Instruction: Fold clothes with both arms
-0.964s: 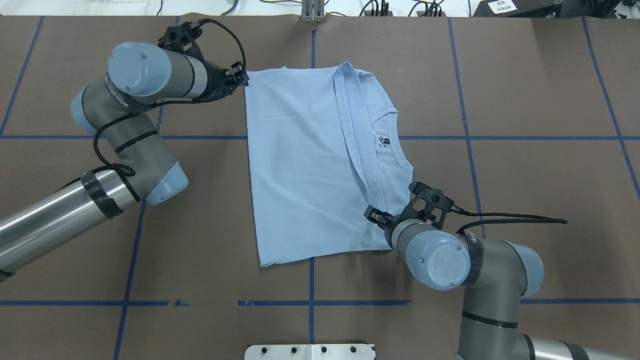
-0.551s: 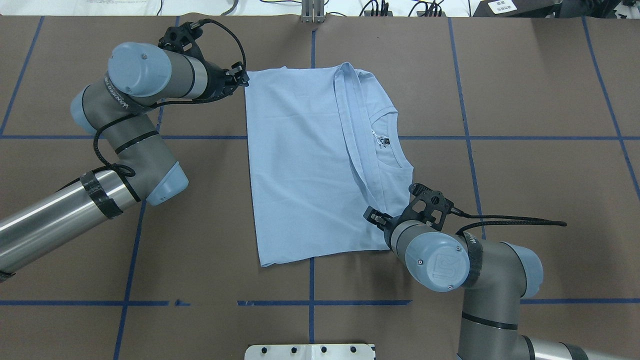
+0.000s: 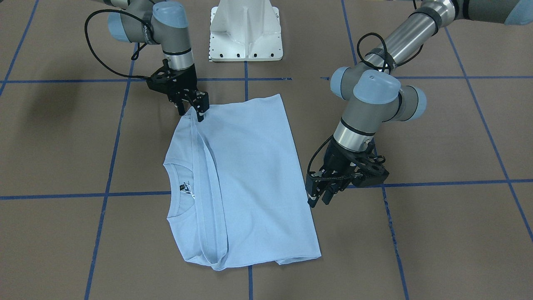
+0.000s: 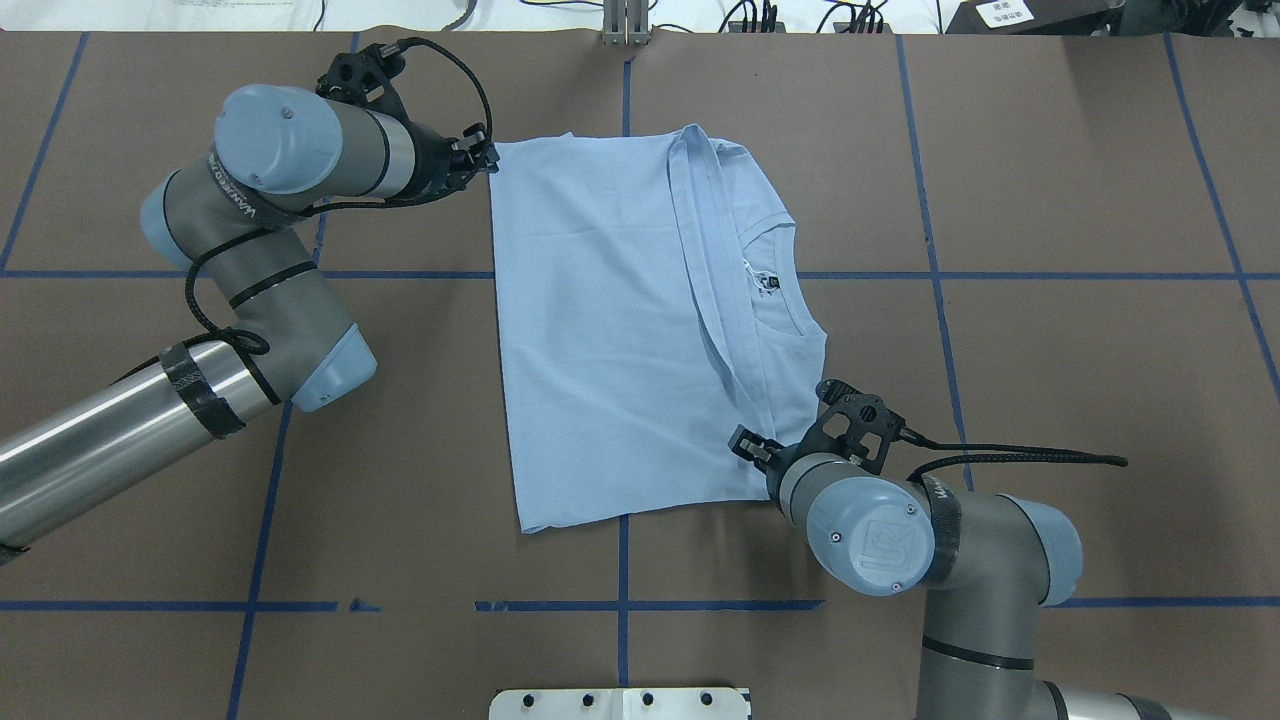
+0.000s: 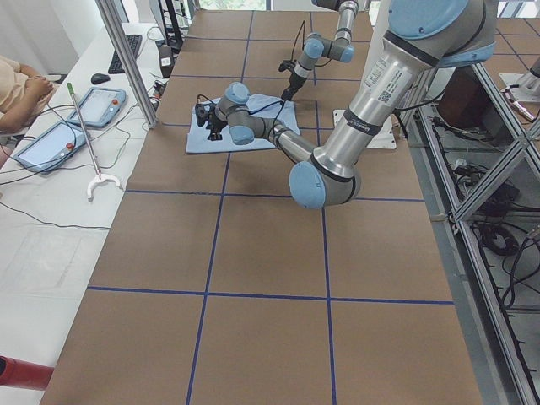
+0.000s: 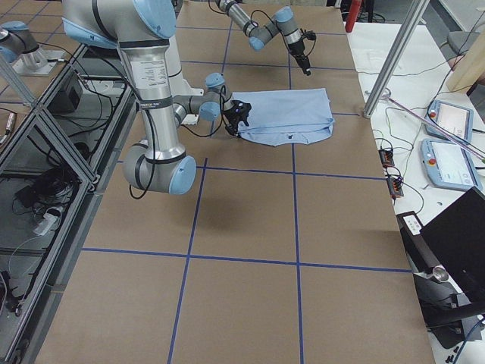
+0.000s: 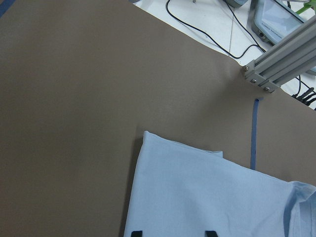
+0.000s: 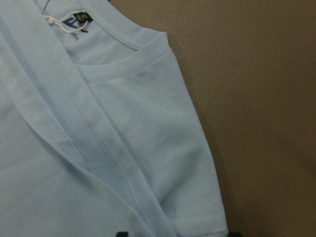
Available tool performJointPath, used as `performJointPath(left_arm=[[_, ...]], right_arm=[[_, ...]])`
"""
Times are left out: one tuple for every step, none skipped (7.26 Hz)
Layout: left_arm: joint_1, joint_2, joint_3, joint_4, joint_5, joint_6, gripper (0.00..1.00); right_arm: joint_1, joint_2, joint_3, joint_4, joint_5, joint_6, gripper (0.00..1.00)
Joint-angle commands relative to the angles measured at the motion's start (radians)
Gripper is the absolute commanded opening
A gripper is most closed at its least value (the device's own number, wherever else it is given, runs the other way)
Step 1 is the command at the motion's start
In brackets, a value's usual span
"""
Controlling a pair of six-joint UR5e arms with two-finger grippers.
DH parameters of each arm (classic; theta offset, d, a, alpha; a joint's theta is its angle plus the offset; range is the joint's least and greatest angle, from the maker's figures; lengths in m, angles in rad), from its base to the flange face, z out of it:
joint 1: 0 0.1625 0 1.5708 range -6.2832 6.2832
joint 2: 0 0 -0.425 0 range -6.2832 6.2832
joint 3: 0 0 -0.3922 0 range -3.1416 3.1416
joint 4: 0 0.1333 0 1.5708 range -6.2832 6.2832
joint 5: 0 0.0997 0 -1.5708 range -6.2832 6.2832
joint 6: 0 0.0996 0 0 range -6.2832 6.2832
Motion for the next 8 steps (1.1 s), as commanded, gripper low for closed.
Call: performJointPath(left_arm=[[0.0,0.0,0.0,0.0,0.0,0.0,0.52],[0.0,0.0,-0.002,0.0,0.002,-0.018,0.52],[0.0,0.0,0.0,0.0,0.002,-0.019,0.52],[0.0,0.0,0.0,0.0,0.002,-0.019,0.52],[0.0,0.0,-0.002,0.0,0.002,-0.019,0.52],[0.0,0.0,-0.011,0.0,0.0,-0.022,0.52],[0.012,0.024,-0.12,0.05,-0.021,-0.076,0.52],[0.129,0.099,-0.296,0.105,-0.056,-0.218,0.53]], right_arm=[[-0.005,-0.002,0.001,0.0,0.0,0.049,0.14],[-0.003,0.0,0.008,0.0,0.0,0.049,0.0],[-0.003,0.003,0.01,0.0,0.002,0.047,0.0],[0.0,0.003,0.011,0.0,0.002,0.046,0.0],[0.0,0.003,0.021,0.0,0.003,0.044,0.0],[0.001,-0.002,0.048,-0.002,0.006,0.044,0.0],[0.004,-0.018,0.089,-0.003,0.014,0.046,0.0],[0.003,-0.032,0.119,-0.026,0.014,0.052,0.0]])
